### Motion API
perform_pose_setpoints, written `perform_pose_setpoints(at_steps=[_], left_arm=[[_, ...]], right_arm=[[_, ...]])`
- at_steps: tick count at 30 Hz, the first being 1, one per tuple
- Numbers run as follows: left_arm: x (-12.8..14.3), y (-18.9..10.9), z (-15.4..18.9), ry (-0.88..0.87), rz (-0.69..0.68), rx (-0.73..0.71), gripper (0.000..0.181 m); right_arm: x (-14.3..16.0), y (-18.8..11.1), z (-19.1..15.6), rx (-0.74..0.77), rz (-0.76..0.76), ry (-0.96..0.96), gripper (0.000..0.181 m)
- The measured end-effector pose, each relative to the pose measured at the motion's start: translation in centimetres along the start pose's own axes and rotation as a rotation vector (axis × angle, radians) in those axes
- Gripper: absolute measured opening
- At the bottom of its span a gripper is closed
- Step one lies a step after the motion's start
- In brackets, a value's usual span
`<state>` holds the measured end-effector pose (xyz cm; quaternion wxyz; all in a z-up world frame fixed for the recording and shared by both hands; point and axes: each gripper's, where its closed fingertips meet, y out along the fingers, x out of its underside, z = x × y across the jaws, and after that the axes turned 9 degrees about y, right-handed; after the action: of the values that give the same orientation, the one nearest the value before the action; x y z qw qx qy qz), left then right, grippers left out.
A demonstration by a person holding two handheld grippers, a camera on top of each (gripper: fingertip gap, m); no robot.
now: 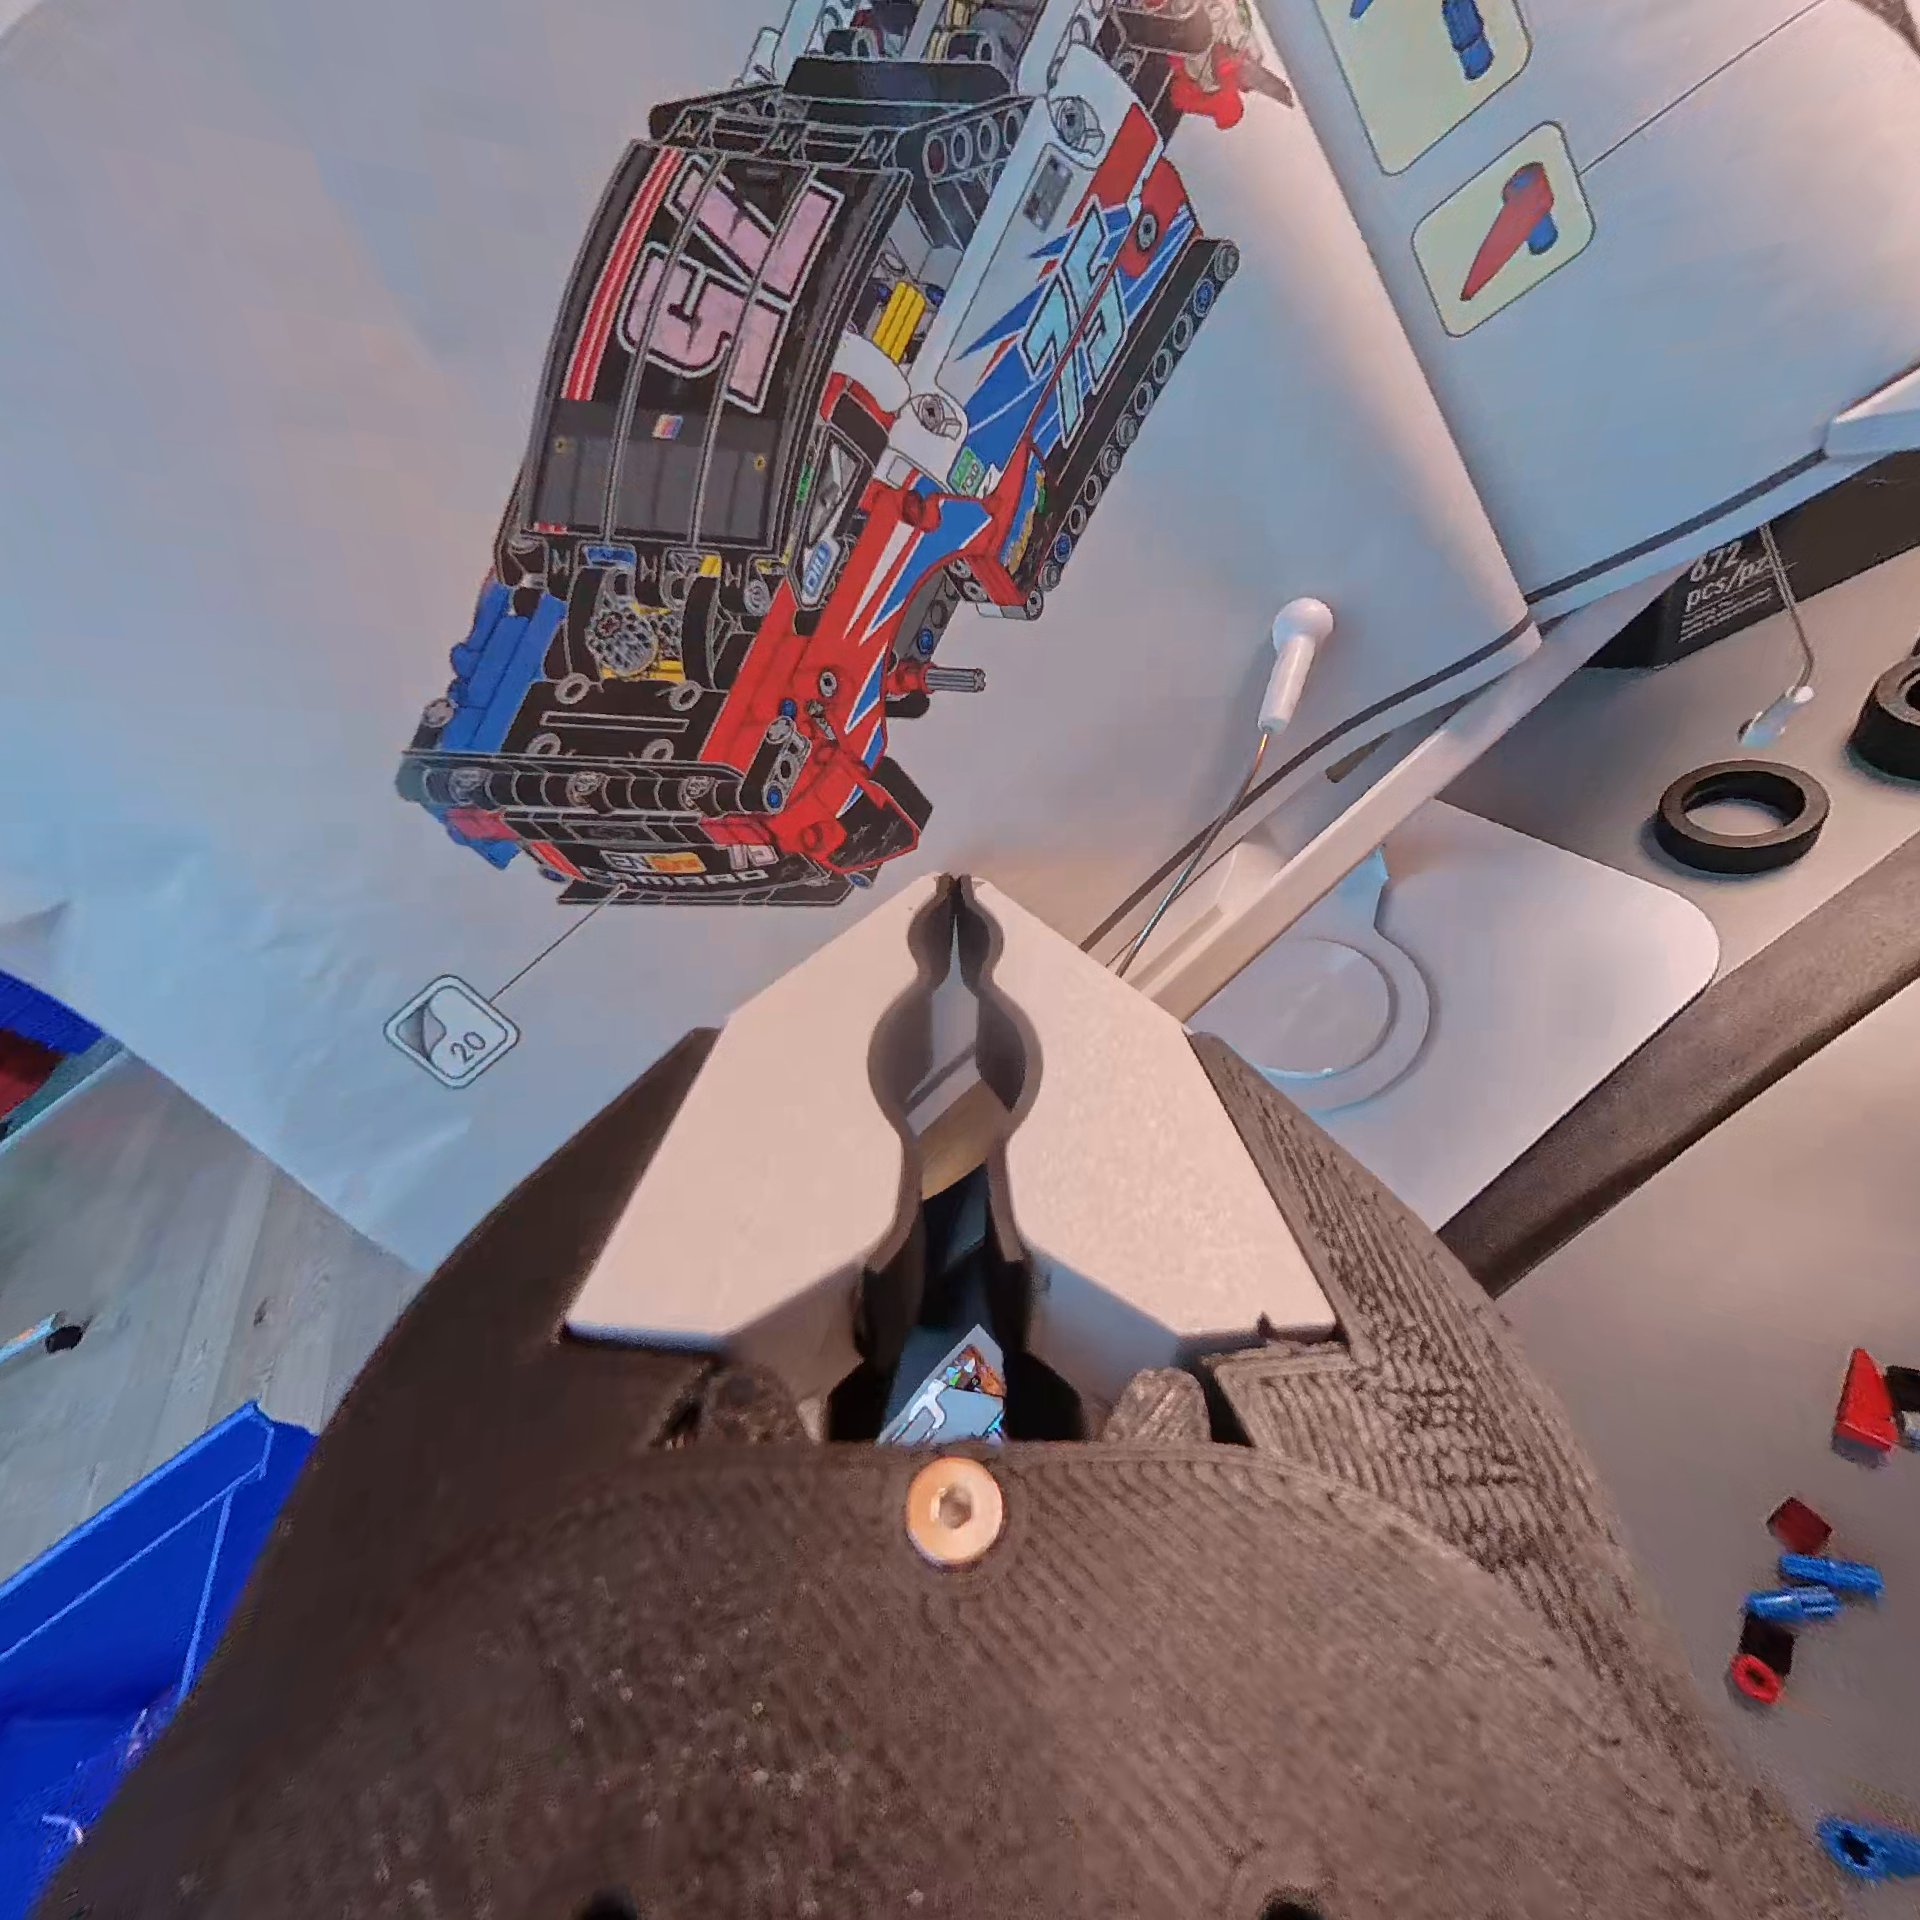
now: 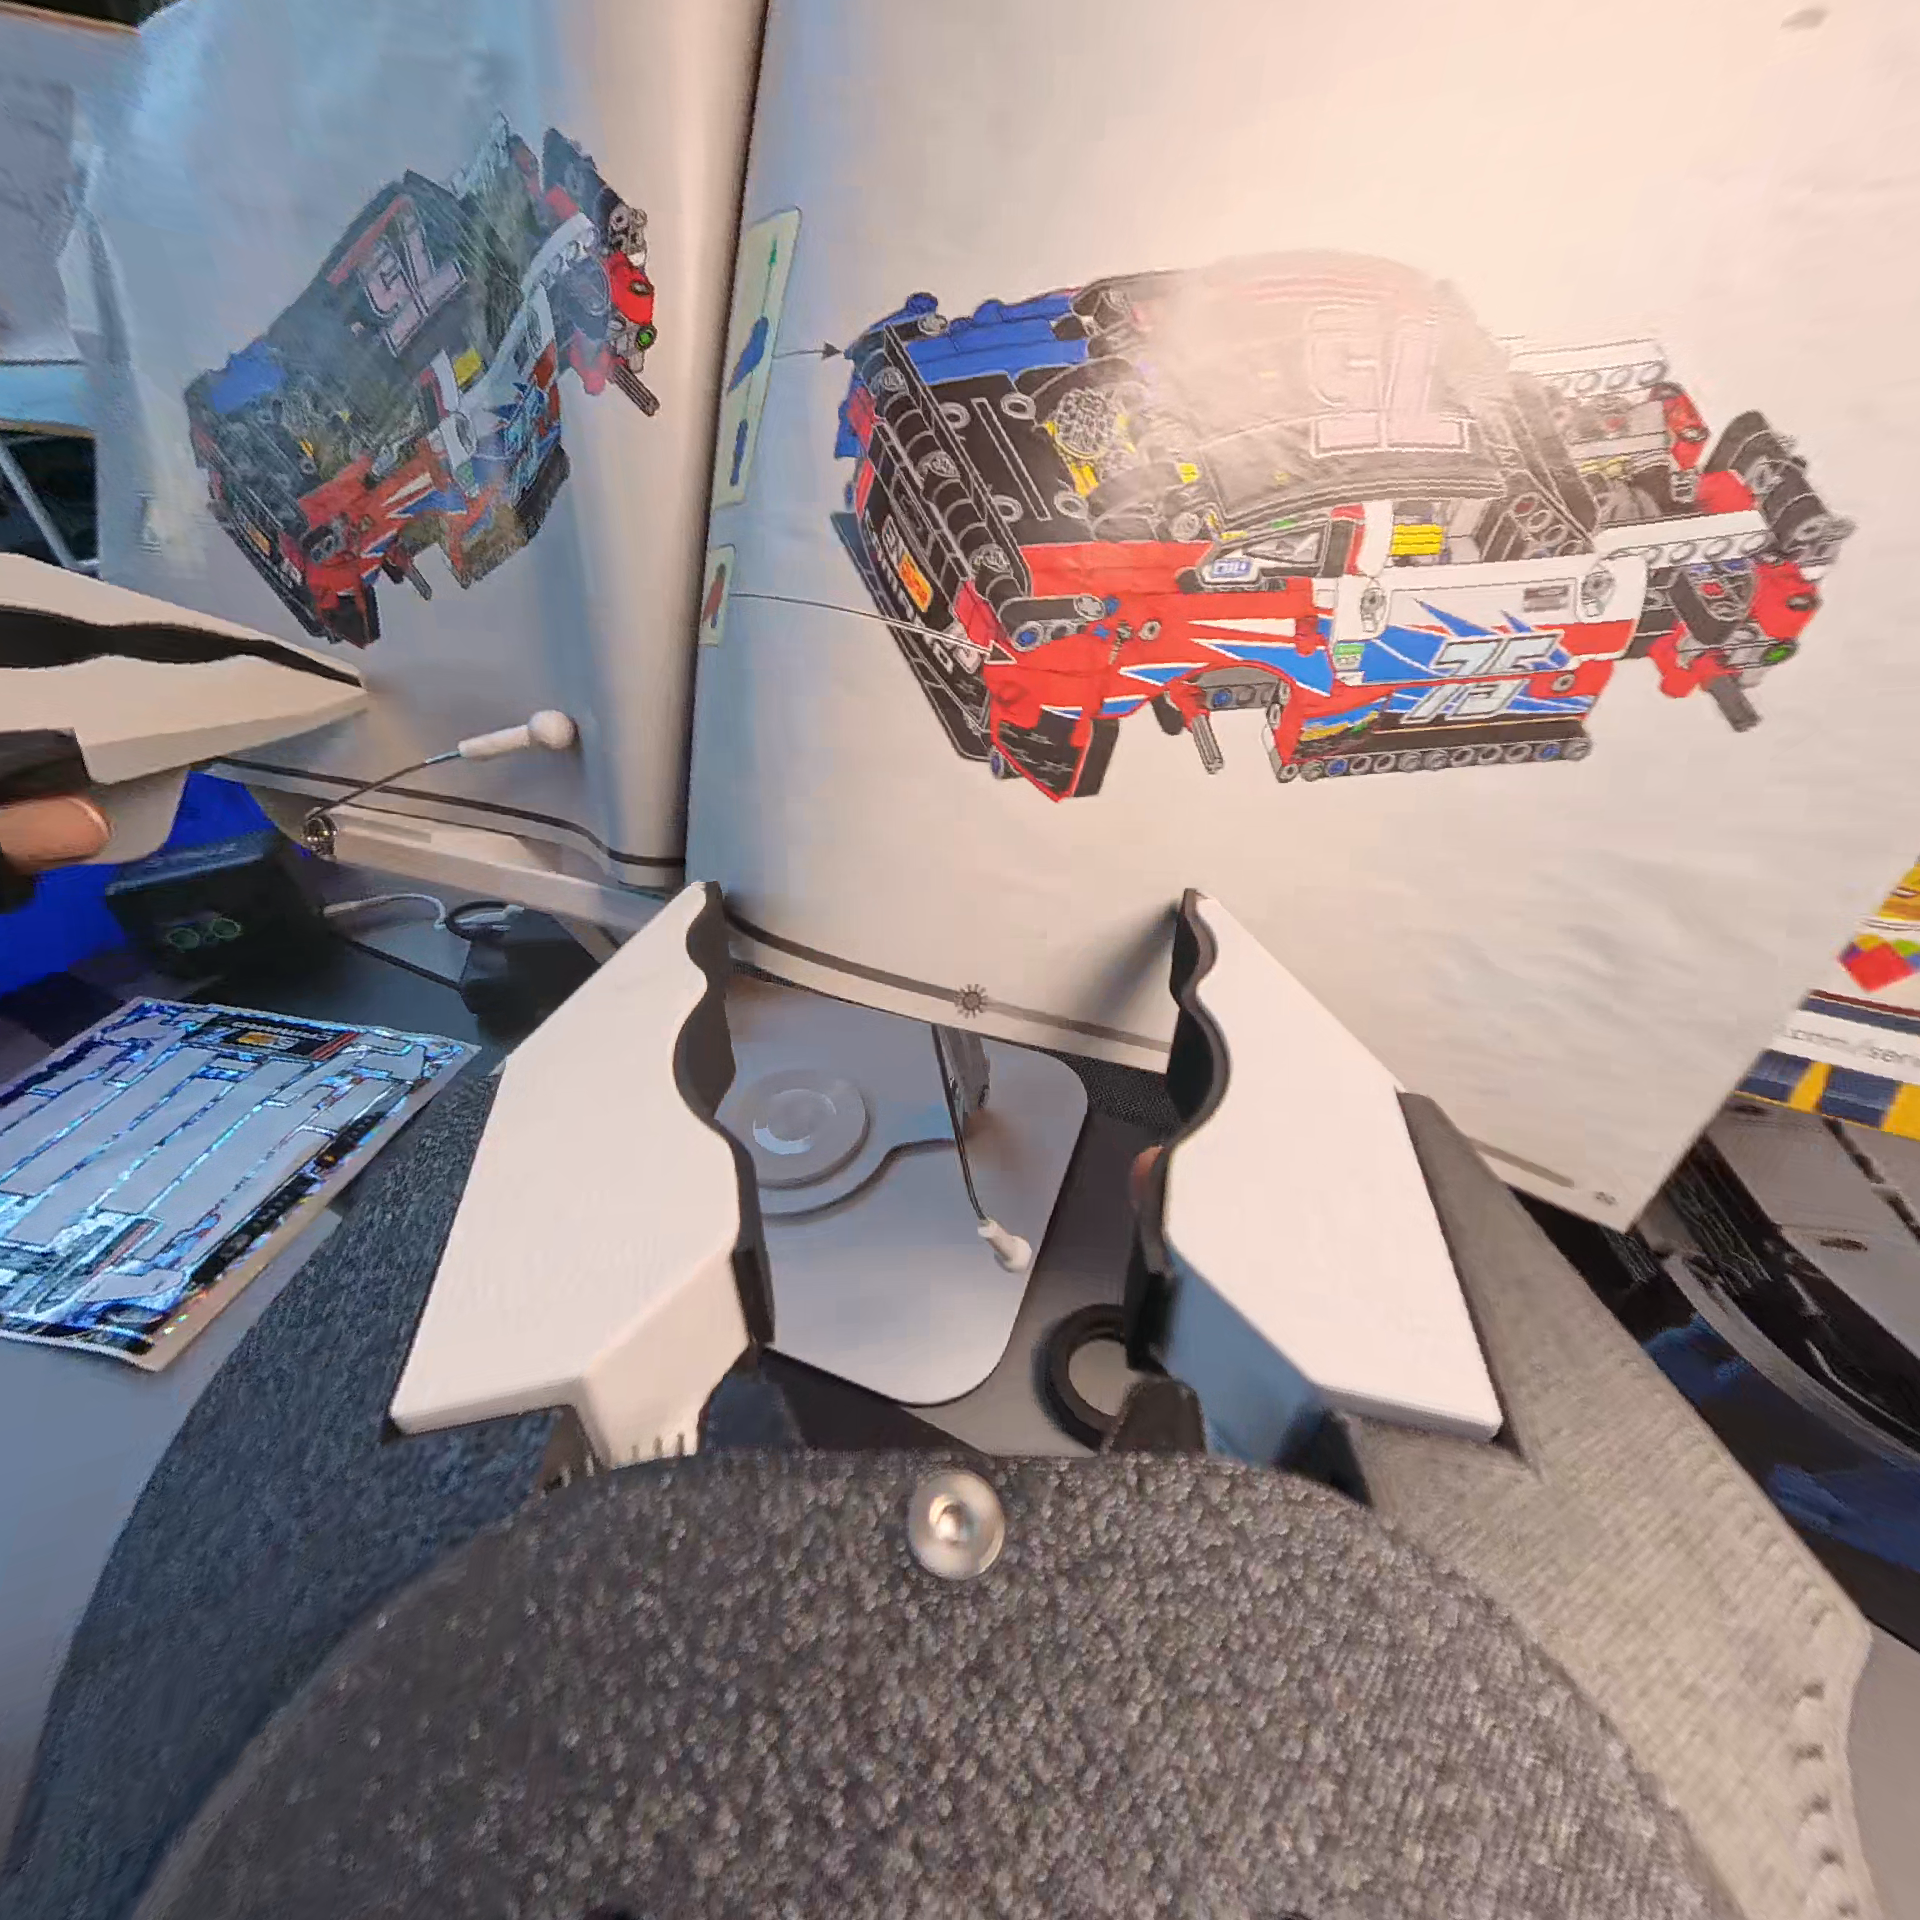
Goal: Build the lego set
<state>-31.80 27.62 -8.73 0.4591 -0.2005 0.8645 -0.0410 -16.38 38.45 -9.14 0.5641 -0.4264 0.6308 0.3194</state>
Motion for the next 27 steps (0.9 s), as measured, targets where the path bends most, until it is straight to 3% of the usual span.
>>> perform_pose_setpoints(at_steps=[5,10,13,17,18,20,22,27], left_arm=[[-3.1,-1.6,2.0,-0.034,0.102,0.01,0.011],[-8.7,-1.6,8.4,0.055,0.218,0.171,0.004],[-10.5,1.2,10.7,0.198,0.146,0.171,0.0],[-10.3,5.2,11.1,0.32,-0.035,0.115,0.0],[-10.2,5.8,11.0,0.351,-0.075,0.091,0.0],[-9.9,6.5,10.9,0.403,-0.12,0.057,0.0],[-9.9,6.8,10.9,0.424,-0.142,0.043,0.0],[-9.8,6.8,11.4,0.416,-0.128,0.072,0.0]], right_arm=[[0.7,-1.3,0.3,-0.021,0.027,0.008,0.08],[3.3,-2.4,0.5,0.011,0.022,-0.02,0.06],[5.8,-1.7,0.6,0.035,-0.046,-0.056,0.048],[8.2,0.3,1.5,0.079,-0.148,-0.146,0.064],[8.3,0.7,1.7,0.082,-0.157,-0.182,0.06],[7.9,1.2,1.9,0.081,-0.148,-0.268,0.04],[7.2,0.9,1.9,0.087,-0.133,-0.397,0.0],[4.0,-1.6,4.0,0.332,-0.131,-0.964,0.0]])
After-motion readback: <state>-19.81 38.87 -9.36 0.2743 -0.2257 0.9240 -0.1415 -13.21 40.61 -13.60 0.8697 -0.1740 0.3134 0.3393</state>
